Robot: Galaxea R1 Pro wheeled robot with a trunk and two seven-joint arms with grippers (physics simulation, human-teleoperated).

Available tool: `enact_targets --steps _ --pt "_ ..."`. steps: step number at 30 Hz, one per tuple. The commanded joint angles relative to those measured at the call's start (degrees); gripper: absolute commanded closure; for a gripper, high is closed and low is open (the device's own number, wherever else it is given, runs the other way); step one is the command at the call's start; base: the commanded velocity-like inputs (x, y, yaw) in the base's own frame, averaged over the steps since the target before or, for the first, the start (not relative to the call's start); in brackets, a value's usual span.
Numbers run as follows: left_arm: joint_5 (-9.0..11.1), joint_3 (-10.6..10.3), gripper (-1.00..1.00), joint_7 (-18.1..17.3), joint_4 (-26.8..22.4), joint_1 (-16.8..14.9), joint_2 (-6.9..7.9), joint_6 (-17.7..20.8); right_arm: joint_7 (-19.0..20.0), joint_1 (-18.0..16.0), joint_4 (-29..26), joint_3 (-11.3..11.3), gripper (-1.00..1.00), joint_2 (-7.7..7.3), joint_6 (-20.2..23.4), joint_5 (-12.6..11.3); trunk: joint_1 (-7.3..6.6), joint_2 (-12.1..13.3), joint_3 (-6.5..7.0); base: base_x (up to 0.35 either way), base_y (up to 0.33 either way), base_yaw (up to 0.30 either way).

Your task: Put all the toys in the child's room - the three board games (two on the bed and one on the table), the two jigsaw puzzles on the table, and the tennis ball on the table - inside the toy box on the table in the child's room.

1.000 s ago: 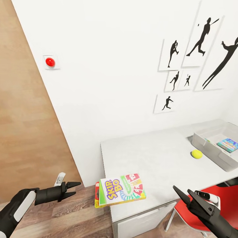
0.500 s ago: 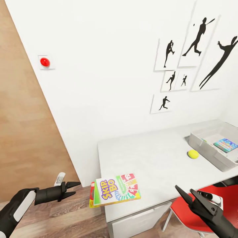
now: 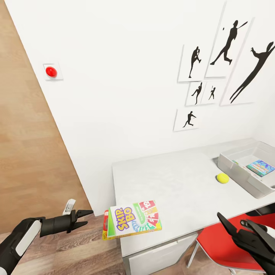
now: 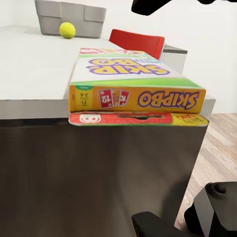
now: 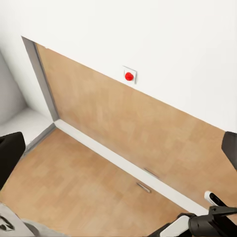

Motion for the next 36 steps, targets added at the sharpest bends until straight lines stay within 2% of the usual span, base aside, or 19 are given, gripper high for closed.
enact_targets --steps 1,23,36 --pt "0.0 -0.1 -1.00 -0.2 0.0 0.0 0.03 0.2 0.4 0.0 -0.1 -0.5 -1.00 -0.04 1.0 -0.3 0.01 0.0 -0.05 0.000 0.000 0.000" --pt "0.0 -0.1 -1.00 -0.1 0.0 0.0 0.01 0.2 1.1 0.1 -0.1 -1.4 -1.00 -0.07 1.7 -0.3 0.01 0.0 -0.05 0.000 -0.137 0.000" --pt "0.0 -0.1 -1.00 -0.1 0.0 0.0 0.15 0.2 1.1 0.1 -0.1 -1.4 -1.00 -0.08 1.6 -0.3 0.01 0.0 -0.05 0.000 -0.028 0.000"
